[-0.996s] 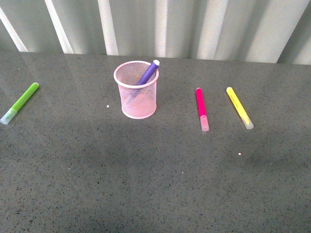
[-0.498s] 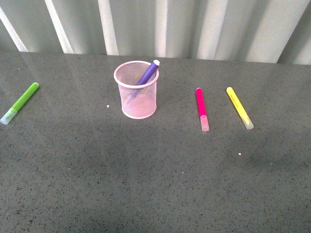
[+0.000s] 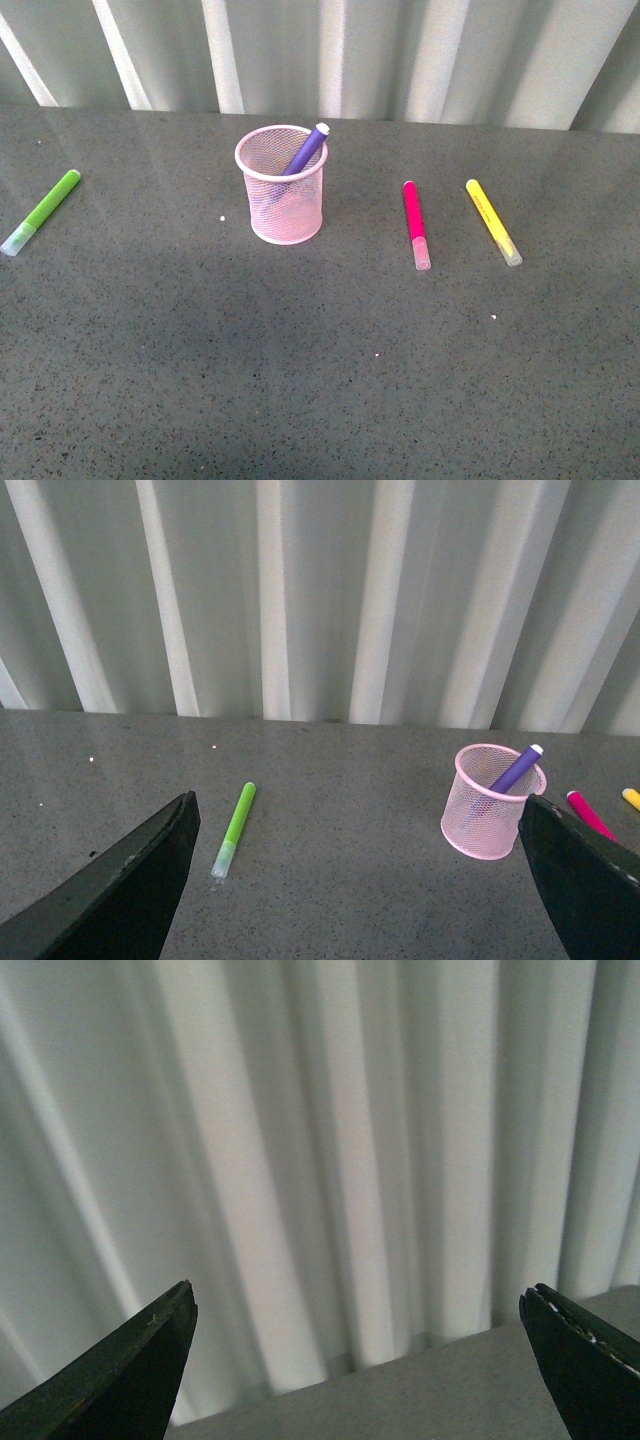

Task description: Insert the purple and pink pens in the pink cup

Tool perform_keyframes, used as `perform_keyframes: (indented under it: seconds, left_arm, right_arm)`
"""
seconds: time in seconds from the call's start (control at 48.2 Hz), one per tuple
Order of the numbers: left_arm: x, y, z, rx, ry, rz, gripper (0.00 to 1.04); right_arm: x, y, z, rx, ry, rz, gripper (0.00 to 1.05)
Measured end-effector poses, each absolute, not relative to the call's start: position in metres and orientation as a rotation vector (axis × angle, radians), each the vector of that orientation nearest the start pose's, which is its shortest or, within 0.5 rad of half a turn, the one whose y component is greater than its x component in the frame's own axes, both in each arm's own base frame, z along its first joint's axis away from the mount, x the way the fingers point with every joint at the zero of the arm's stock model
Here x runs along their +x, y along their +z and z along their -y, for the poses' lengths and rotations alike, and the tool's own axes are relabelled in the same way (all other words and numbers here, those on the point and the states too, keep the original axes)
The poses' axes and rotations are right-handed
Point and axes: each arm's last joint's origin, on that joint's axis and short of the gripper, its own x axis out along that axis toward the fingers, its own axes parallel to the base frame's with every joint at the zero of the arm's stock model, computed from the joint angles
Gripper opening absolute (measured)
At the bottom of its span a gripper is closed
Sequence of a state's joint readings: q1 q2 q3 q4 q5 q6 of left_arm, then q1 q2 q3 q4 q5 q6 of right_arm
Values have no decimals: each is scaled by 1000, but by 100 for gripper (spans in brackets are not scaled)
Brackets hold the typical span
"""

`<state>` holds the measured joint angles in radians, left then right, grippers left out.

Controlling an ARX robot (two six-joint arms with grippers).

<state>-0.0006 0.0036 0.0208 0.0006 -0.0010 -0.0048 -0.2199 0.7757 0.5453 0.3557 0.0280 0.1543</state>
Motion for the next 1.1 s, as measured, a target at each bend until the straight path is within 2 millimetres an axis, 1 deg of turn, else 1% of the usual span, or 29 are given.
perform_keyframes:
  seconds: [0.021, 0.041, 0.062, 0.083, 0.104, 0.124, 0.145, 0.166, 0.187, 0.228, 0.249, 0.29, 0.311, 0.332, 0.394, 0.415, 0.477, 0.519, 0.602, 0.643, 0.747, 0.809, 0.996, 1.1]
  left_arm:
    - [97, 170, 0, -5, 0, 18, 98]
    - [97, 170, 0, -5, 0, 18, 98]
    - [97, 170, 0, -5, 0, 18, 98]
    - [97, 170, 0, -5, 0, 18, 98]
    - [97, 170, 0, -5, 0, 18, 98]
    - [97, 170, 0, -5, 0, 18, 98]
    - [97, 170, 0, -5, 0, 18, 98]
    - [97, 170, 0, -5, 0, 18, 98]
    - [97, 170, 0, -5, 0, 18, 98]
    - [97, 170, 0, -4, 0, 18, 98]
    - [97, 170, 0, -5, 0, 18, 98]
    - [97, 170, 0, -5, 0, 18, 98]
    - [97, 170, 0, -5, 0, 18, 98]
    - [97, 170, 0, -5, 0, 18, 98]
    - [97, 170, 0, -5, 0, 18, 98]
    - [97, 170, 0, -5, 0, 18, 98]
    - [97, 170, 0, -5, 0, 18, 98]
    - [97, 170, 0, -4, 0, 18, 98]
    - [97, 170, 0, -5, 0, 18, 98]
    - [97, 170, 0, -5, 0, 18, 98]
    - [97, 170, 0, -5, 0, 18, 98]
    - [97, 170, 0, -4, 0, 18, 98]
    - [97, 170, 0, -5, 0, 18, 98]
    - [97, 170, 0, -4, 0, 18, 98]
  right_arm:
    - [187, 306, 44, 133, -254, 134, 98]
    - [205, 308, 49, 126, -285, 106, 98]
    - [217, 309, 52, 123, -305, 80, 98]
    - [237, 307, 56, 116, -328, 35, 98]
    - [257, 303, 59, 106, -342, -23, 98]
    - [270, 299, 61, 102, -347, -66, 98]
    - [289, 290, 61, 90, -353, -136, 98]
    - [301, 285, 61, 80, -351, -177, 98]
    - [317, 275, 59, 67, -339, -242, 98]
    - [341, 259, 52, 47, -330, -345, 98]
    - [349, 253, 48, 36, -321, -377, 98]
    - [362, 242, 38, 24, -289, -441, 98]
    - [365, 240, 35, 22, -280, -457, 98]
    - [372, 235, 26, 13, -257, -501, 98]
    - [384, 227, 6, 5, -199, -579, 98]
    - [386, 226, 3, 4, -189, -592, 98]
    - [393, 219, -17, -8, -133, -660, 98]
    - [399, 211, -34, -28, -71, -714, 98]
    - [404, 196, -53, -61, -11, -787, 98]
    - [406, 189, -59, -71, 3, -812, 98]
    - [413, 159, -73, -97, 33, -906, 98]
    - [416, 146, -80, -119, 51, -940, 98]
    - [425, 124, -97, -167, 119, -973, 98]
    - [429, 115, -106, -173, 148, -982, 98]
